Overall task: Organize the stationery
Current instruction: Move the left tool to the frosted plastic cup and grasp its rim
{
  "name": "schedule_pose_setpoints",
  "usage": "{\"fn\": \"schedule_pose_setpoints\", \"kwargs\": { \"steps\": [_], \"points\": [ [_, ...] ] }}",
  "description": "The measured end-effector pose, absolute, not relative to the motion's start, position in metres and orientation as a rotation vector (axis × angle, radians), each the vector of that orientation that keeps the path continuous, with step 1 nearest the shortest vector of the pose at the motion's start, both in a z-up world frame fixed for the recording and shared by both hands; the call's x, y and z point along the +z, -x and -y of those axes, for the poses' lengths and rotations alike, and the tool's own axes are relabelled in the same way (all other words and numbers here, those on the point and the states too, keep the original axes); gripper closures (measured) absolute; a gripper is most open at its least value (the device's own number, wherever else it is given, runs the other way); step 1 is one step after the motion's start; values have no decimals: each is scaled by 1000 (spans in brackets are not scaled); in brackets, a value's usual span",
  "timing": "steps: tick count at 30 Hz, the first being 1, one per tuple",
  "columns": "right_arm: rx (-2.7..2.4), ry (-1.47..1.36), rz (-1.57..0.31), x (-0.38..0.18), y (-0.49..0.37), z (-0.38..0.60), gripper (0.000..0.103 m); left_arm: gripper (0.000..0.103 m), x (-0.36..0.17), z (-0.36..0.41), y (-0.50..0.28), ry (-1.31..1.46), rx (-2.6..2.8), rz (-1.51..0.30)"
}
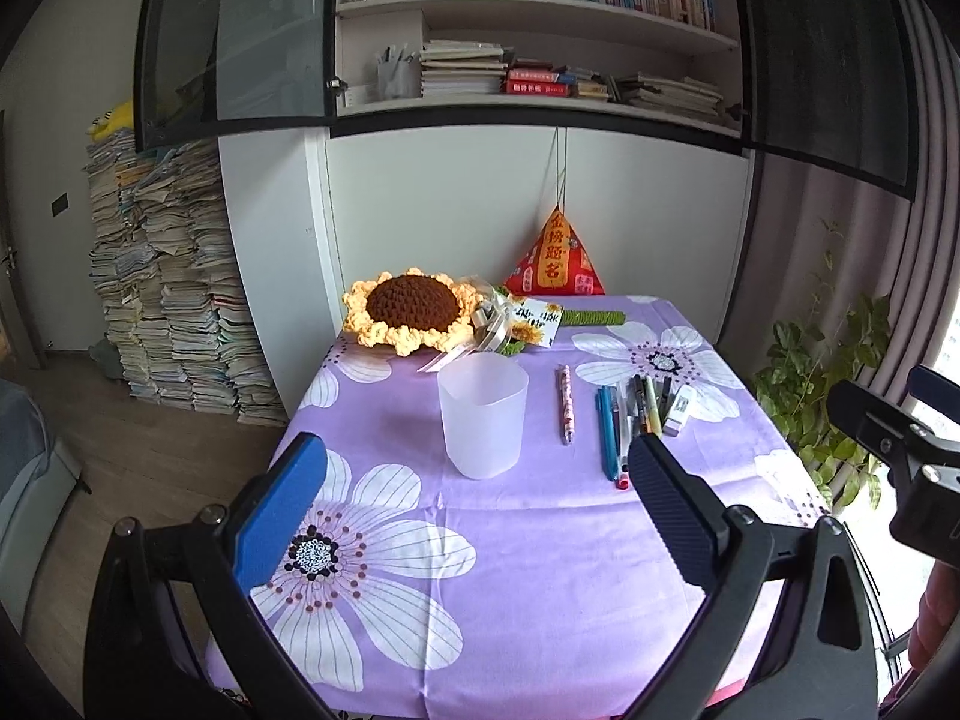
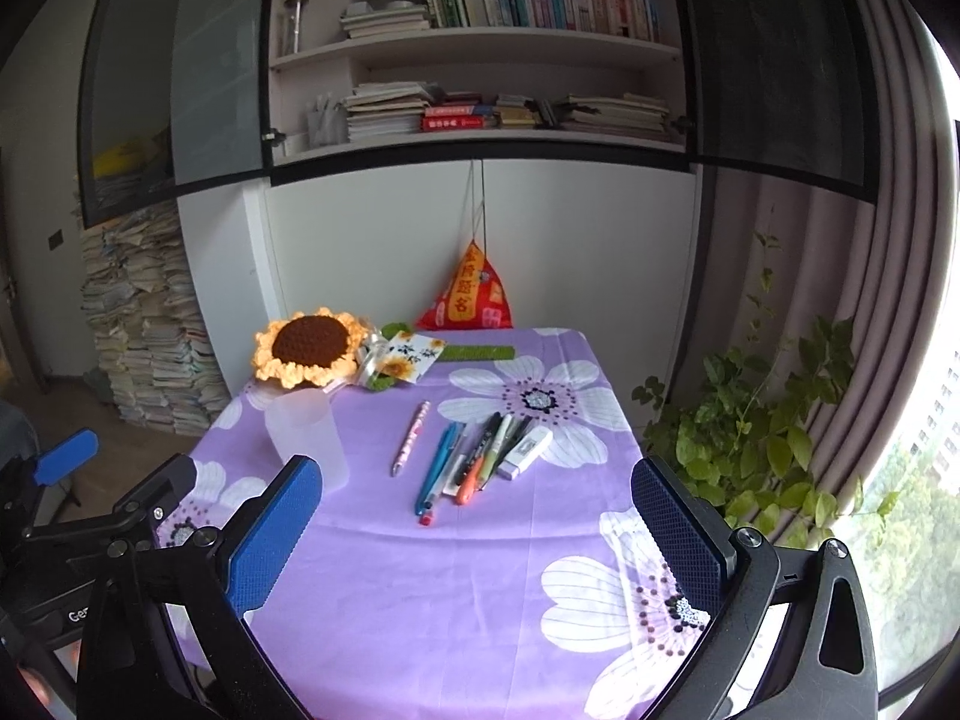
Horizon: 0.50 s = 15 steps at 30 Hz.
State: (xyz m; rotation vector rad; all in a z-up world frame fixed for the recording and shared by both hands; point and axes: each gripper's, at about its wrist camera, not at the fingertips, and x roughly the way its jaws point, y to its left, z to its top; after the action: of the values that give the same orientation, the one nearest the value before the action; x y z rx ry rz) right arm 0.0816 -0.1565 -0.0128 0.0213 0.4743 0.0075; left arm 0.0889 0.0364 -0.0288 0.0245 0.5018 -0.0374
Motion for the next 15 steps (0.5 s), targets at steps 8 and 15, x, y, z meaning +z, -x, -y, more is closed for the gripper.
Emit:
{"fn": "schedule_pose_setpoints", "kwargs": {
  "steps": [8,15],
  "points": [
    [1,-23,-555,-36,-124,158,0,3,-62,-48,-134,-8,-9,-616],
    [-4,-28,-638,-62,-163,157,0,3,-89,-54,-166,-16,1,-677]
  ]
}}
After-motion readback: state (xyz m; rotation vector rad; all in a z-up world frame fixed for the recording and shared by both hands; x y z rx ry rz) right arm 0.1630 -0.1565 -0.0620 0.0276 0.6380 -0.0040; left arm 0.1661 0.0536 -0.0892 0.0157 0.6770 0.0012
